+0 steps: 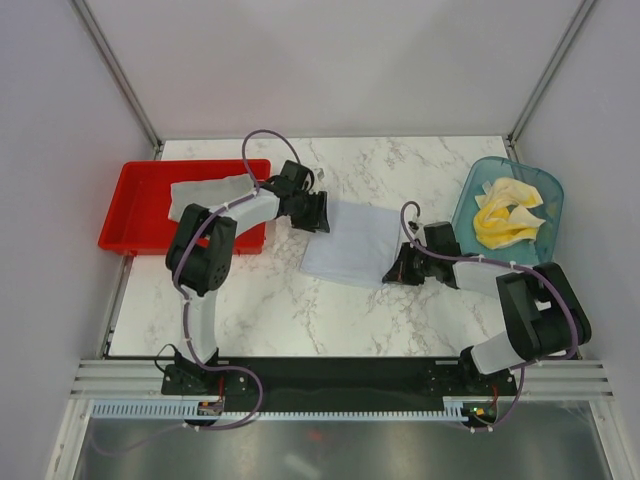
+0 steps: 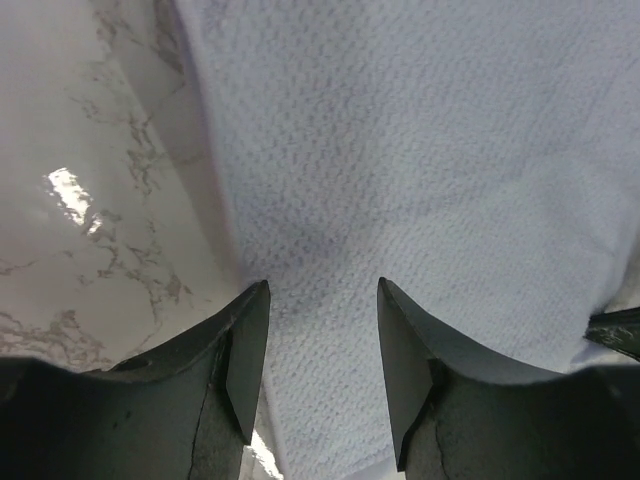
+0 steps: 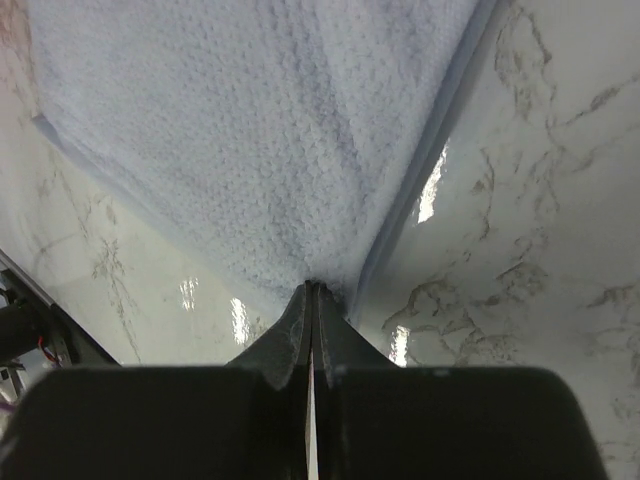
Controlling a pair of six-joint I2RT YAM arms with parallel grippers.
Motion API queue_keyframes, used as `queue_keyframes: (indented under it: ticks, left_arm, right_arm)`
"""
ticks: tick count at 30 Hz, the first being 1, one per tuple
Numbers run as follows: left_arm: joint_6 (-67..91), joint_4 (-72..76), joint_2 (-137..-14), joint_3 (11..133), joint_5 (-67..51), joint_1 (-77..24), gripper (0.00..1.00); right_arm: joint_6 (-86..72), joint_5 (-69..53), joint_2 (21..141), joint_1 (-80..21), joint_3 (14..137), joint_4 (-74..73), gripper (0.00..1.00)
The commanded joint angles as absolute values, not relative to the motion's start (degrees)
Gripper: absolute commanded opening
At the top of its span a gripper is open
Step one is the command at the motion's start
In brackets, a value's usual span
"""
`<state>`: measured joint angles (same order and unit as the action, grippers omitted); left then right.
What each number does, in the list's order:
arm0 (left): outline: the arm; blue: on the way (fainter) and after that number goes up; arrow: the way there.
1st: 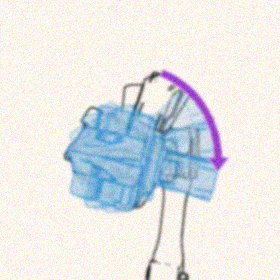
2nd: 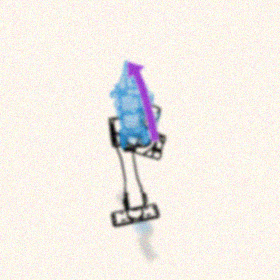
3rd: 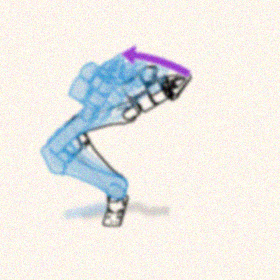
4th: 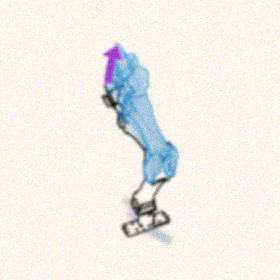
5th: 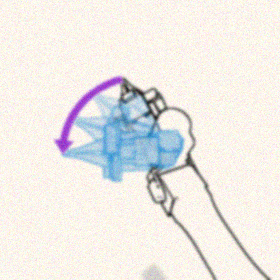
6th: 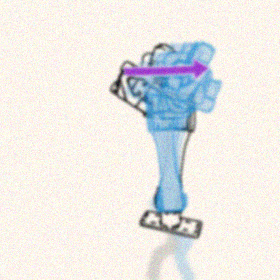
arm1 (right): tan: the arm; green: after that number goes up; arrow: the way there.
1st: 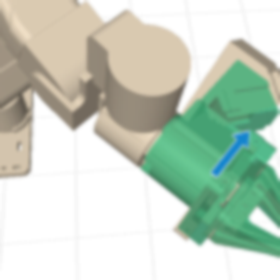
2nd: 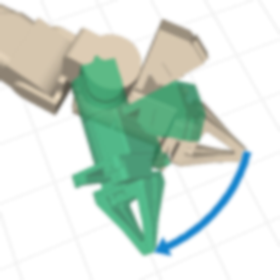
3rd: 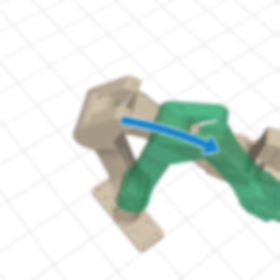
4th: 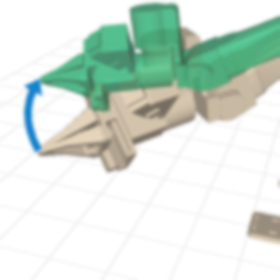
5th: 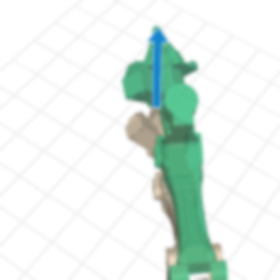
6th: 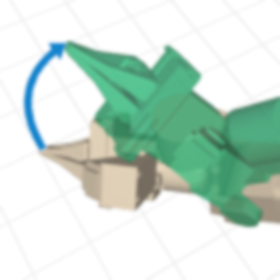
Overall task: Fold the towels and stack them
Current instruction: Fold the towel
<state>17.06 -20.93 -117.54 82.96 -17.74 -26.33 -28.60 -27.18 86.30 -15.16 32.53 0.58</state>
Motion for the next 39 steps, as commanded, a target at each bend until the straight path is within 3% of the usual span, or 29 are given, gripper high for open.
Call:
queue_keyframes:
  ticks: [1, 9, 16, 26, 39]
  left_arm:
    - [18.6, -20.7, -118.5, 82.9, -13.8, -25.8, 0.54]
    - [20.0, -23.2, -117.9, 81.9, -9.8, -25.8, 0.54]
    - [23.0, -24.1, -113.3, 75.9, -8.4, -26.0, 0.54]
    - [24.3, -24.1, -109.5, 71.5, -6.5, -27.1, 0.55]
    - [24.1, -24.3, -109.3, 71.2, -5.1, -27.2, 0.55]
  right_arm:
    - [-28.2, -27.2, 84.5, -15.1, 29.9, 6.1, 0.00]
    - [-26.2, -23.5, 81.0, -15.1, 28.5, 3.9, 0.00]
    - [-24.7, -31.1, 76.2, -15.1, 31.7, 0.1, 0.01]
    - [-26.6, -35.3, 80.6, -15.1, 32.7, 3.9, 0.01]
    - [-25.8, -28.6, 82.7, -15.1, 26.8, 6.5, 0.01]
